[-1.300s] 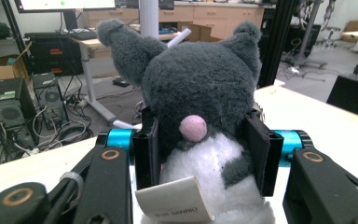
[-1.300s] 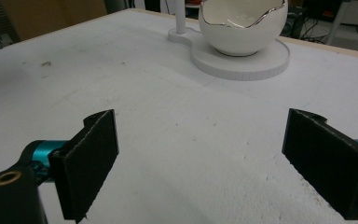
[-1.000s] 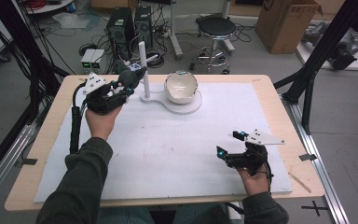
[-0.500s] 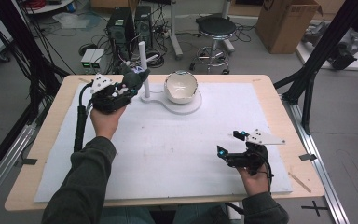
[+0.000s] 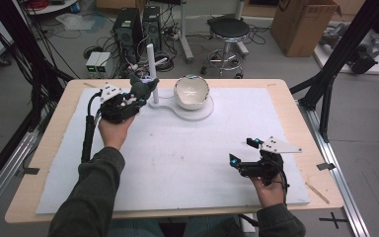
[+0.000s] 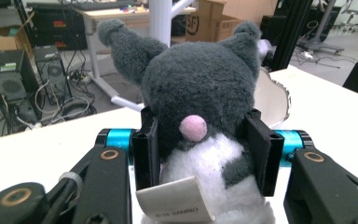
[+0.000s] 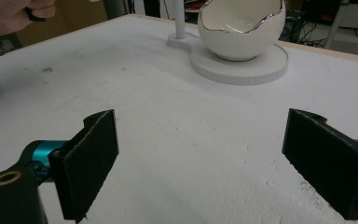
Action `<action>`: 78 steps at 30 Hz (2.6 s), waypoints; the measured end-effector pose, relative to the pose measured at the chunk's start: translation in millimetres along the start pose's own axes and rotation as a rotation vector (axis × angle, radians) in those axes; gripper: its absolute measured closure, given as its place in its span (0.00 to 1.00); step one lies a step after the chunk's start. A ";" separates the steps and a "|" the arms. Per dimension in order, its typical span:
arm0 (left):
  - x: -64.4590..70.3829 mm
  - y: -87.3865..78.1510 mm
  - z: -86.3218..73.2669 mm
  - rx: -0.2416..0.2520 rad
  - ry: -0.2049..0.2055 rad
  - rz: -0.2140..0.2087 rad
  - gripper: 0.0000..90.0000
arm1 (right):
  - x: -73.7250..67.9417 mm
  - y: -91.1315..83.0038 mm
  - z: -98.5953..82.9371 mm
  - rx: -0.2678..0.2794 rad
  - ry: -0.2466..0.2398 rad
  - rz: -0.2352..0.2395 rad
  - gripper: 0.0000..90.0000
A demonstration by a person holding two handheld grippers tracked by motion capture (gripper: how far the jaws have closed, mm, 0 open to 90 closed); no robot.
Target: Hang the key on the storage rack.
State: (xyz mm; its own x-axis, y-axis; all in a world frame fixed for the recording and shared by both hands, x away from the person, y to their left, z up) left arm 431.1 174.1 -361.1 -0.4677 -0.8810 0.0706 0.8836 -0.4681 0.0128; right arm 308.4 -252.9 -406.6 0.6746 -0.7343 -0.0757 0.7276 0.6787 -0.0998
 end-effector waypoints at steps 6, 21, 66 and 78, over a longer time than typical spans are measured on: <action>0.1 2.1 -2.9 -0.009 -0.006 0.001 0.60 | -0.9 0.0 0.2 -0.001 0.002 -0.002 0.11; -1.4 8.3 -12.0 -0.058 -0.003 0.024 0.58 | -0.2 -0.5 0.4 0.004 -0.003 0.002 0.11; -0.7 23.2 -33.8 -0.153 0.007 0.047 0.57 | -0.3 -2.4 -0.9 0.002 -0.004 0.010 0.11; 1.4 23.3 -34.2 -0.153 0.014 0.040 0.55 | -0.8 -2.8 0.1 0.002 -0.002 0.010 0.11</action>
State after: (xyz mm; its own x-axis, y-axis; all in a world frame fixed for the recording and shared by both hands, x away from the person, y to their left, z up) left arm 450.3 159.6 -394.8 -0.4338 -0.8994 0.0538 0.8882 -0.4369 -0.1420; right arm 305.9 -254.3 -406.1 0.6817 -0.7278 -0.0748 0.7214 0.6857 -0.0972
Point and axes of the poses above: each handheld gripper's, and its own axes: y roughly forward along the jaws, z roughly out of its top, x roughly to its right, the point moved 2 cm from there along y, roughly forward along the jaws, and after that the axes turned 15 degrees about x, right-handed, at the moved point
